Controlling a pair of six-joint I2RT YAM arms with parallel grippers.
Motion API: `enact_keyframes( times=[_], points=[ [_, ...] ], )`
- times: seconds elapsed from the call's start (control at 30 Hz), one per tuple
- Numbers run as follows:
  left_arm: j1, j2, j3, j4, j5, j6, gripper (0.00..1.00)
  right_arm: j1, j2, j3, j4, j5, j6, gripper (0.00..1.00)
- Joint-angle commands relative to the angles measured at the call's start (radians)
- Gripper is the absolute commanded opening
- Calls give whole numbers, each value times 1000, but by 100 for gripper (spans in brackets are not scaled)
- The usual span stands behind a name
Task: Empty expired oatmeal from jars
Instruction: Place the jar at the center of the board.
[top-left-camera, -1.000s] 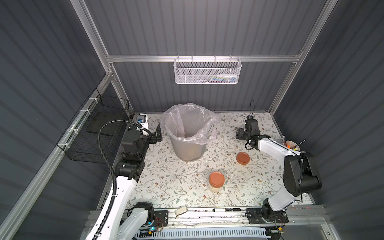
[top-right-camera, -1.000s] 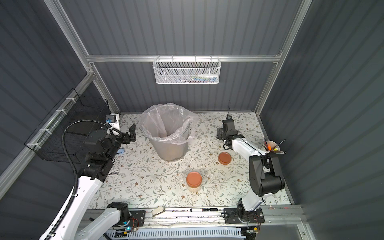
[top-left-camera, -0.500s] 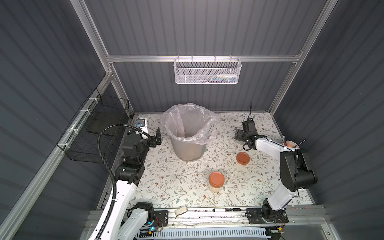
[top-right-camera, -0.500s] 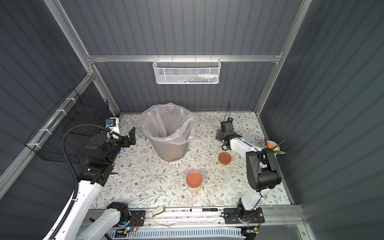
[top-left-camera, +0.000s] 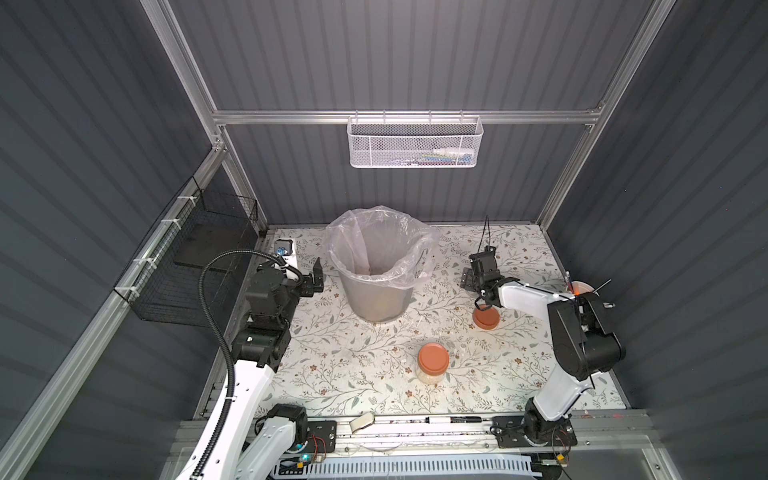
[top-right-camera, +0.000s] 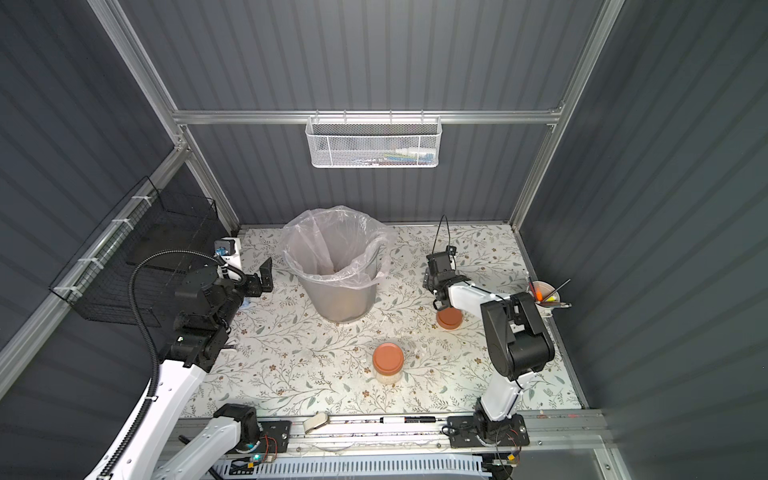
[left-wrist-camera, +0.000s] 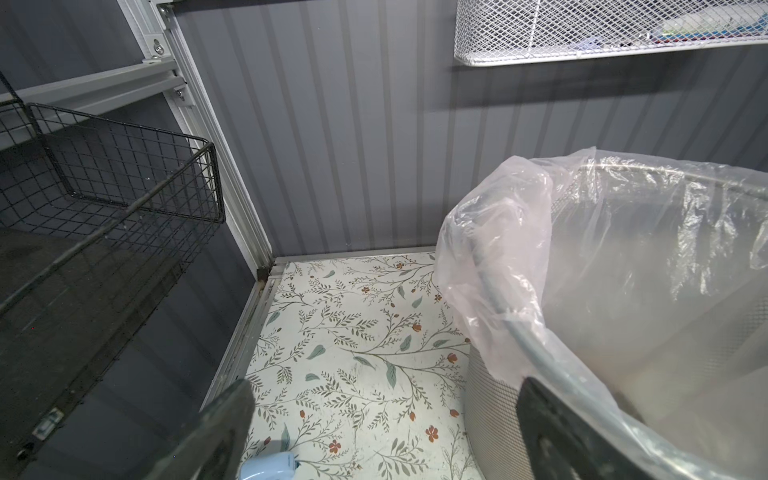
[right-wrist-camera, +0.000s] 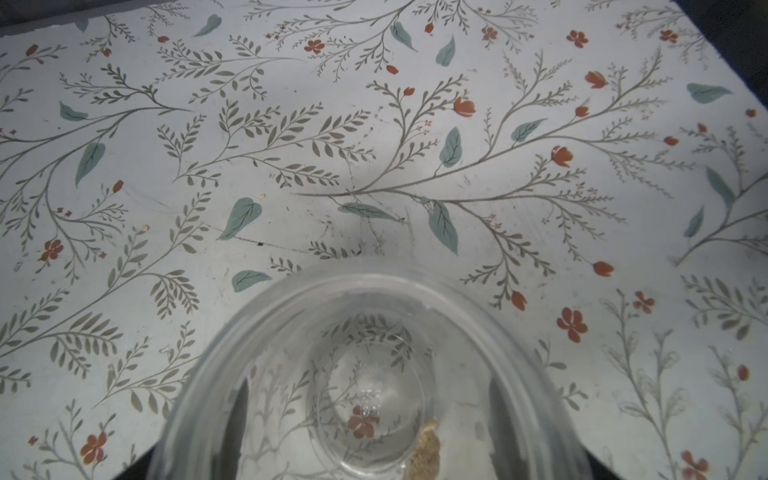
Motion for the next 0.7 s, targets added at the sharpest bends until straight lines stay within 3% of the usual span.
enact_keyframes(
  times=[0.0,0.07,0.13,0.27,0.67],
  points=[
    [-1,-14,-5,-6,1,16,100,-1,12,-20,60,41,34,52],
    [-1,-21,-9,-8,-2,13,100,-1,10,-28,66,36,34,64],
    [-1,-24,-12,-11,1,8,100,0,4,-21,50,37,36,82],
    [-1,-27,-17,-22,7,3,100,0,-19,-15,21,36,33,99],
    [-1,-54,-22,-55,30,5,100,3,-227,90,-257,5,-31,99]
  ],
)
